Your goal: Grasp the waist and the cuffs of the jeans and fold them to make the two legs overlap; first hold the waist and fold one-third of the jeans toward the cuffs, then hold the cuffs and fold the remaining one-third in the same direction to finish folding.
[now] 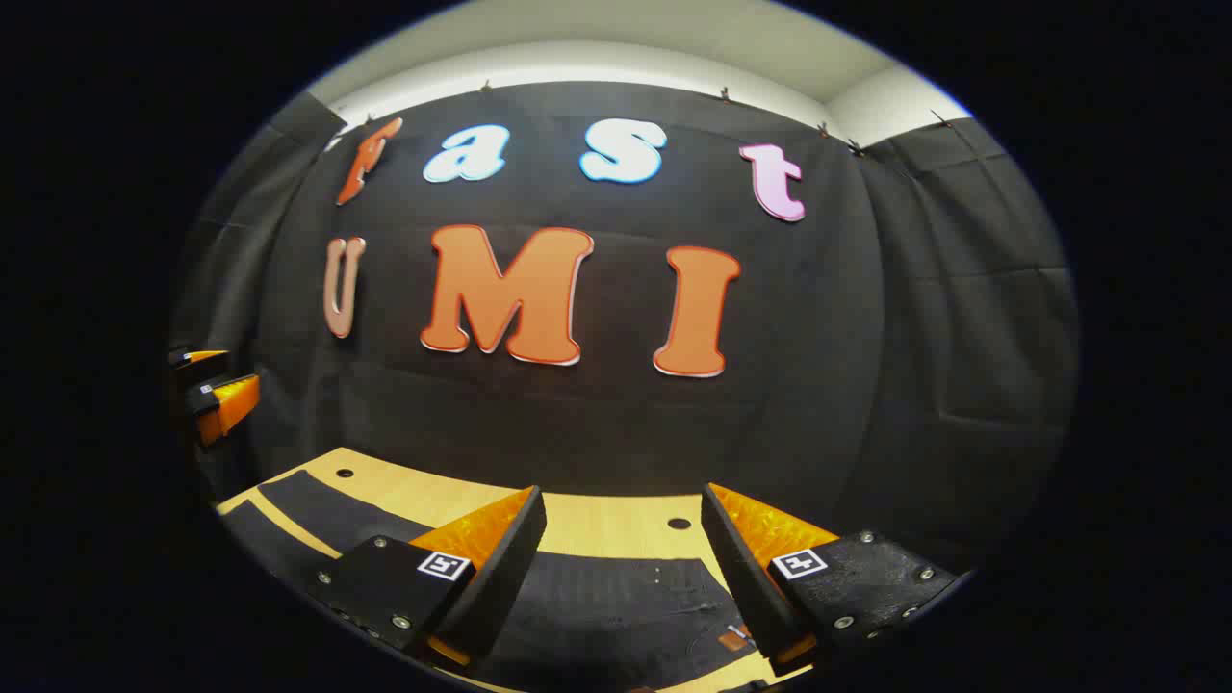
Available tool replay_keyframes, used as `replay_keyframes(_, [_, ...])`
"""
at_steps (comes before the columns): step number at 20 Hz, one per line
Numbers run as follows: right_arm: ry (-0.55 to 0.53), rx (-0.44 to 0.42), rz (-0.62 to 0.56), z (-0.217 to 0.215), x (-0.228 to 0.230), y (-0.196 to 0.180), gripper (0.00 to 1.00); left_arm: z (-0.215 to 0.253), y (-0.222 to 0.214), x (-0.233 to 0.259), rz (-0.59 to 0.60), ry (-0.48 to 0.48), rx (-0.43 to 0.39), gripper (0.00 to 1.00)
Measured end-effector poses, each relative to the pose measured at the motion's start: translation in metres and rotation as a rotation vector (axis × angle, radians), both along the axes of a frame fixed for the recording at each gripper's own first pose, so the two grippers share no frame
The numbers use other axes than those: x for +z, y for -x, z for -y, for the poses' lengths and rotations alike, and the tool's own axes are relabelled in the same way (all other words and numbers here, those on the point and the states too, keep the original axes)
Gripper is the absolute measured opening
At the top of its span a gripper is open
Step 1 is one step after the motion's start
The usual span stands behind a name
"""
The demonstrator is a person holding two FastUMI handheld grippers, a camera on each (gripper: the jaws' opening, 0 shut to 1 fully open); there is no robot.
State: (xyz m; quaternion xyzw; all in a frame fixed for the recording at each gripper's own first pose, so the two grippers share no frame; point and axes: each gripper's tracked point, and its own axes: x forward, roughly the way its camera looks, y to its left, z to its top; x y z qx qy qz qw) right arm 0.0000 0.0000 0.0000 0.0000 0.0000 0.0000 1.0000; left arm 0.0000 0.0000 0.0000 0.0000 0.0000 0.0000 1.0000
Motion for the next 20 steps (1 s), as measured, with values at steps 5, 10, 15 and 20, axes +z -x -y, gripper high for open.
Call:
replay_keyframes(5, [0.003, -0.035, -0.003, -0.016, 0.005, -0.002, 0.98, -0.026, -0.016, -0.023, -0.041, 0.026, -0.001, 1.0])
replay_keyframes(10, [0.028, -0.034, -0.012, -0.025, 0.007, -0.004, 0.98, -0.039, -0.022, -0.032, -0.05, 0.051, 0.009, 0.99])
replay_keyframes(15, [0.015, -0.017, -0.028, -0.03, 0.005, -0.011, 0.98, -0.049, -0.026, -0.038, -0.066, 0.06, 0.035, 0.99])
replay_keyframes(20, [0.014, 0.011, -0.026, -0.039, 0.006, -0.018, 0.98, -0.046, -0.029, -0.038, -0.074, 0.039, 0.037, 1.0])
